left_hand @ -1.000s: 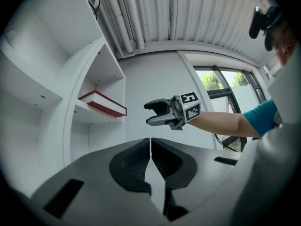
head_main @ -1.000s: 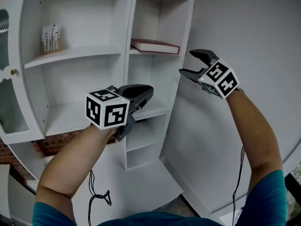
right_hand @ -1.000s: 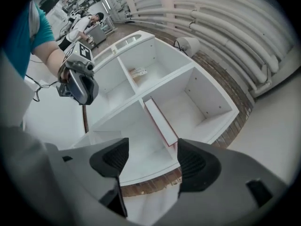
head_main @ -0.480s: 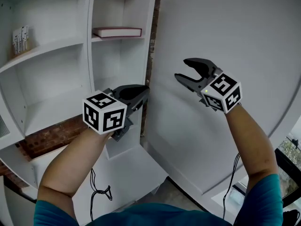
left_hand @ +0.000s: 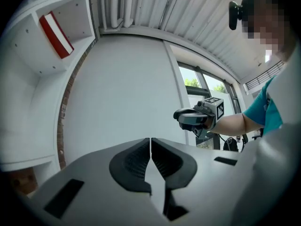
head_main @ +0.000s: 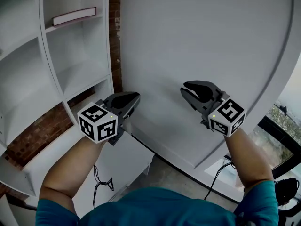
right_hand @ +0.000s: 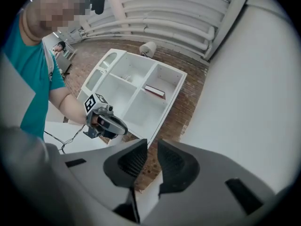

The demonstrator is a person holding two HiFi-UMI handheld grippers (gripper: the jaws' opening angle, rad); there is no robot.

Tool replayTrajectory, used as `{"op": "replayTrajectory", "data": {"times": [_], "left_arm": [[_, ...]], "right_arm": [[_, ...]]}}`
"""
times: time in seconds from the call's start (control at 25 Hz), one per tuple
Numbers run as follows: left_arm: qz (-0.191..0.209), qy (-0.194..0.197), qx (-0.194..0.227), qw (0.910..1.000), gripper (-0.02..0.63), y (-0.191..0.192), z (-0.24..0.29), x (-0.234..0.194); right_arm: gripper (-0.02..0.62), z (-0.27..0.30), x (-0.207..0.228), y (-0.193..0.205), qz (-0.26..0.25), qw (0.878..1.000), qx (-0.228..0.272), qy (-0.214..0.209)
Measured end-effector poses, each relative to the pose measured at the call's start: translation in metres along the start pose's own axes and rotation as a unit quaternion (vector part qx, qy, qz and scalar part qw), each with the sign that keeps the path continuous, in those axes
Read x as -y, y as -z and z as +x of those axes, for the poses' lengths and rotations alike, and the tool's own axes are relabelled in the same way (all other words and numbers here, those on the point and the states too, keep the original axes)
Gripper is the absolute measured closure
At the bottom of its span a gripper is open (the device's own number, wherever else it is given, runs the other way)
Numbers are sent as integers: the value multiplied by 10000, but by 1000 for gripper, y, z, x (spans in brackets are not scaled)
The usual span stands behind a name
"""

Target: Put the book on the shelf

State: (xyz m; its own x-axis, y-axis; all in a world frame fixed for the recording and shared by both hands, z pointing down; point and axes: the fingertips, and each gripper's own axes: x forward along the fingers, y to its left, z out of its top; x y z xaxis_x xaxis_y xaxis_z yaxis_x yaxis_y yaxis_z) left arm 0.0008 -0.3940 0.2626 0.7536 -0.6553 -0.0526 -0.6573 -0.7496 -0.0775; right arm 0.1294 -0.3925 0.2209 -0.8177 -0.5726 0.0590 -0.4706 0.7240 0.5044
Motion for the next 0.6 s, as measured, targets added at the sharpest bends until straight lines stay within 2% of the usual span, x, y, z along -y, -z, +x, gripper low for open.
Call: {"op": "replayTrajectory", "data": {"times": [0.32, 0.6], "left_arm": [[-322, 477, -190, 9982, 584, 82, 31, 46], [-878, 550, -437, 9937, 584, 162, 41, 78]], "right_arm": [[555, -75, -19, 100, 1046, 9922, -341, 582], [569, -129, -56, 196, 2232, 9658, -600, 1174]]}}
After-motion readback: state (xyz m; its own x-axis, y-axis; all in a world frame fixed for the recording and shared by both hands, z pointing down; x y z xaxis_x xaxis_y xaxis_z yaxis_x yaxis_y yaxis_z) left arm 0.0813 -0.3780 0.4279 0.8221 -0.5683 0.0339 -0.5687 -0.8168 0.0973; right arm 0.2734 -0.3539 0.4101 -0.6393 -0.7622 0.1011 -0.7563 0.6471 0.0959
